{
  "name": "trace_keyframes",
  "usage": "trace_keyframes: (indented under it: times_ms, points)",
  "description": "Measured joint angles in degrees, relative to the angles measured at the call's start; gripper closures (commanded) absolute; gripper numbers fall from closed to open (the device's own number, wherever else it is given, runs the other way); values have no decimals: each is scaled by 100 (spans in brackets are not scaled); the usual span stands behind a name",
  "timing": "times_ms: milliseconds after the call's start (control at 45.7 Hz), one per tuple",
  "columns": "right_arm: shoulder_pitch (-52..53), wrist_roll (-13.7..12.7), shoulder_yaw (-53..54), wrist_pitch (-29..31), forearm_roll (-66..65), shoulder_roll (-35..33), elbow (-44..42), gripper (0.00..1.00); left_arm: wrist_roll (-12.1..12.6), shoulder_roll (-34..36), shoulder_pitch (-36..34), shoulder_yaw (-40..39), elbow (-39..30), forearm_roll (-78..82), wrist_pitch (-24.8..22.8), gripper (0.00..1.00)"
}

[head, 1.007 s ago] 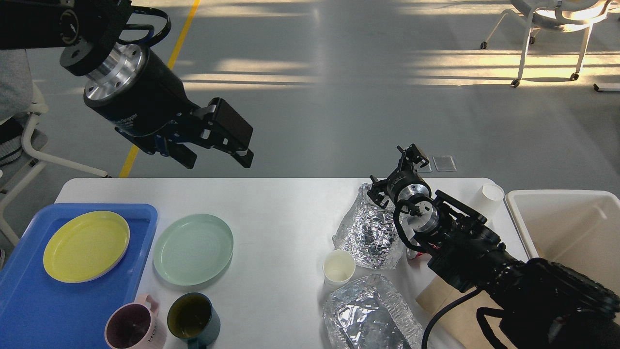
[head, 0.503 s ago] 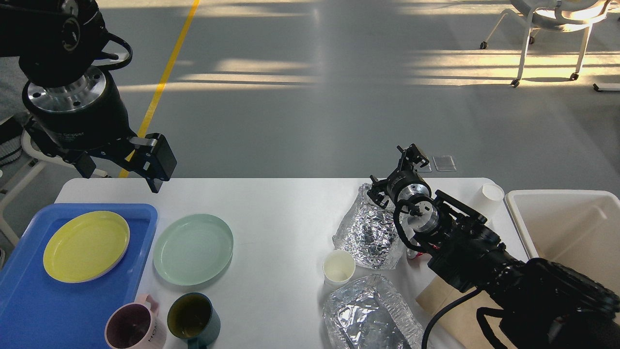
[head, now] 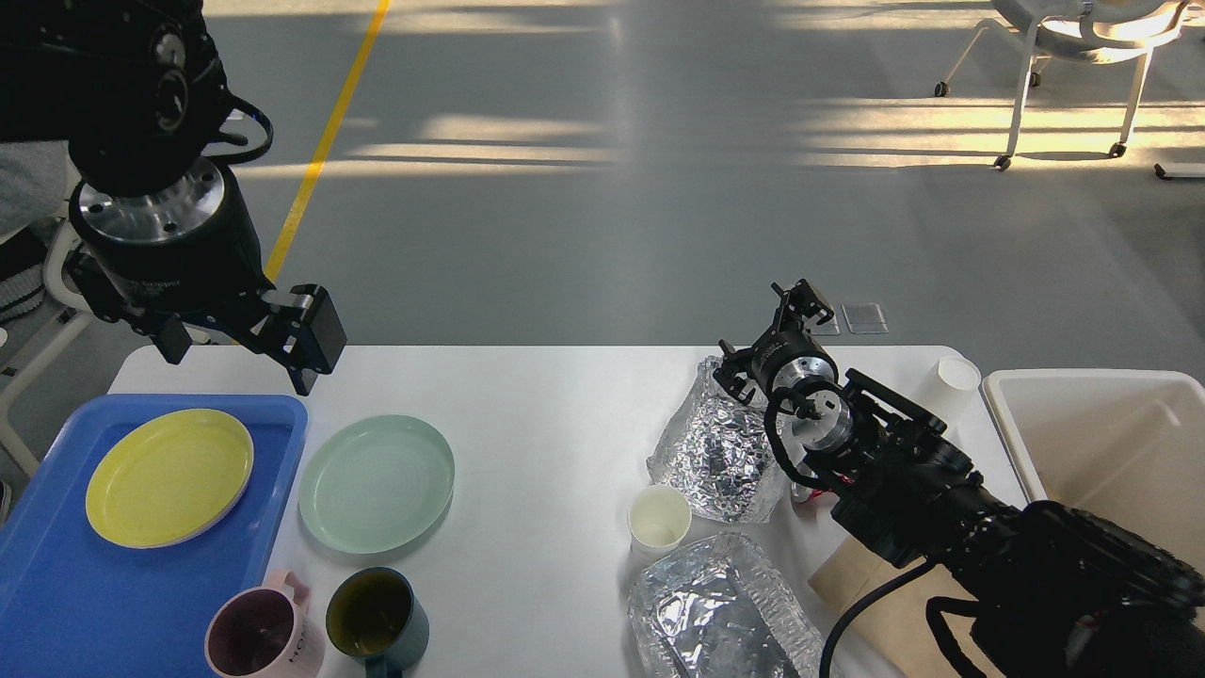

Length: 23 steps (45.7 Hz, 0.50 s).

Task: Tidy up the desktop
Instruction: 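Lower the left gripper onto the dark teal cup and grasp it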

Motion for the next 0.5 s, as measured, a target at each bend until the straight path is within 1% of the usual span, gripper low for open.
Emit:
trace_keyframes:
  times_ms: [88,219,306,394,503]
  points:
    - [0,0,0,0,-1,0,0,0,37,-53,409,-41,0,0,147,3]
    - [0,0,0,0,-1,0,0,0,127,-68,1127,-128,0,0,705,3]
    - [0,0,0,0,-2,0,0,0,358,-69,1616,-160,0,0,1154,3]
    - [0,0,0,0,-5,0,0,0,653,-66,2096,-285,-1,-7,1775,3]
    - [0,0,0,0,-5,0,0,0,866,-19,2603,-478,0,-8,2324,3]
